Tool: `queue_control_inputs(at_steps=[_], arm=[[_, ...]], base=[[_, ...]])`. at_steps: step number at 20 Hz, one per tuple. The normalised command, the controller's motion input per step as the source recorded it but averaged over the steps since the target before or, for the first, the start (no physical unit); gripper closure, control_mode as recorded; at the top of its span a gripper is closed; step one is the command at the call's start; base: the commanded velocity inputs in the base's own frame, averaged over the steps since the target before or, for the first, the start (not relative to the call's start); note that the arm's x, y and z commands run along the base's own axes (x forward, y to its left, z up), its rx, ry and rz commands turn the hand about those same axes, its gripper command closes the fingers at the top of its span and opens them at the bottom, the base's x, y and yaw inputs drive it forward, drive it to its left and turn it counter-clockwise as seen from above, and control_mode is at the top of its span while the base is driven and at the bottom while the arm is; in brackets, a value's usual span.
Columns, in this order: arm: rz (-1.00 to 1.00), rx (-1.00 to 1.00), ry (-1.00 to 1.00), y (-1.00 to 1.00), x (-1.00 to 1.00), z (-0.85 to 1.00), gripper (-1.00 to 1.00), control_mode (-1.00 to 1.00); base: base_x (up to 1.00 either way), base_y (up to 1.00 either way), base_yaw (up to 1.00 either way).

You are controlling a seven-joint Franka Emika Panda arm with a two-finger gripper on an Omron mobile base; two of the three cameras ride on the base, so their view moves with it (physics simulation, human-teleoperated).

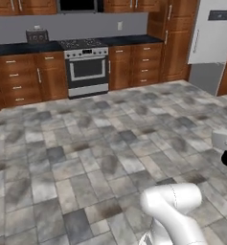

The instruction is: Open the fridge, grab two sodas, and place both sodas inside the bowl with ice on the dining counter.

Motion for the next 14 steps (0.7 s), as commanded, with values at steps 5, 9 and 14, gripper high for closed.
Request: queue_control_inputs(at_steps=[5,9,14], arm=[[0.0,0.0,0.0,0.0,0.0,0.0,1.0,1.0],[0.0,0.0,0.0,0.0,0.0,0.0,1.0,1.0],[0.0,0.0,0.0,0.0,0.0,0.0,1.0,1.0]], base=[[-0.9,0.79,0.1],[-0.94,0.8,0.1],[-0.8,0.91,0.07]])
